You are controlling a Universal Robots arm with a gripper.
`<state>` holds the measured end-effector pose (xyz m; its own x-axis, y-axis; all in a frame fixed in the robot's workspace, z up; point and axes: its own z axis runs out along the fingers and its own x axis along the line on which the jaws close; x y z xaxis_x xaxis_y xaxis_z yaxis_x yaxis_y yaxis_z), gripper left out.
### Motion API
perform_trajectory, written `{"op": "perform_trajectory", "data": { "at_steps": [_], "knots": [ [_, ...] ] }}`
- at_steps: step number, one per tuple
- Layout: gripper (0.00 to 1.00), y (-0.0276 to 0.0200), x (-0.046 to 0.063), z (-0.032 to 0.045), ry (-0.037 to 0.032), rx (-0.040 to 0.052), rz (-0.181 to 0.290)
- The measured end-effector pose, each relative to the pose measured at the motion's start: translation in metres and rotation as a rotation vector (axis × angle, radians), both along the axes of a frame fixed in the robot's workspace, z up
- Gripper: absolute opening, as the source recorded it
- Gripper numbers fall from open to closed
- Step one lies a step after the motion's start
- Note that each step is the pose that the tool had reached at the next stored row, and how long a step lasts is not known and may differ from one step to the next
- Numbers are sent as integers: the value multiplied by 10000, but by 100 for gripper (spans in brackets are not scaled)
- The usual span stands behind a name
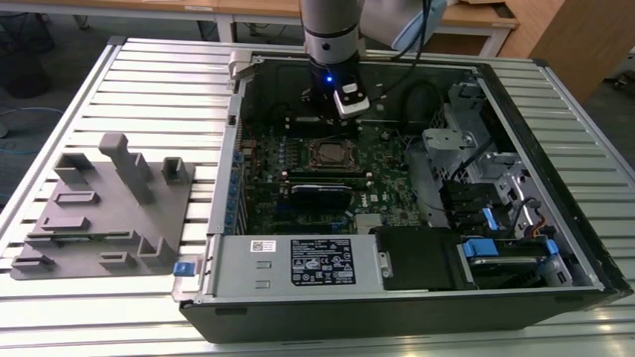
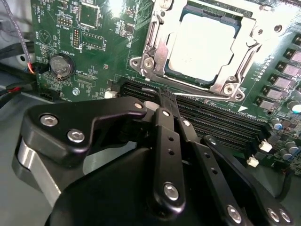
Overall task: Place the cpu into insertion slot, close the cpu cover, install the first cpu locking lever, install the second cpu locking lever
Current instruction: 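Install the first cpu locking lever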
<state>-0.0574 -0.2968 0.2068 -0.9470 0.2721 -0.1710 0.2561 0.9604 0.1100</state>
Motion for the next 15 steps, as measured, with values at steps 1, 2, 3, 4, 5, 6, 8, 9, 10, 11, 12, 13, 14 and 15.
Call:
{"op": "perform_trajectory", "data": {
  "at_steps": [1,2,3,4,5,6,8,9,10,11,12,13,14,15],
  "knots": [
    [11,-1,-12,0,-57,14,1],
    [11,-4,-24,-1,-100,26,1],
    [11,-6,-35,-1,-129,34,0],
    [11,-11,-42,-1,-152,44,0],
    [11,-19,-46,-1,-168,63,1],
    [11,-28,-49,-1,-187,91,0],
    [11,-49,-52,-3,-242,161,-1],
    [11,-59,-55,-3,-290,221,-1],
    [11,-67,-58,-3,-337,293,-2],
    [11,-76,-60,-3,-380,372,-3],
    [11,-83,-62,-3,-404,434,-4],
    [11,-89,-65,-3,-426,492,-4],
    [11,-94,-68,-3,-447,547,-5],
    [11,-98,-73,-3,-471,601,-6]
  ]
}}
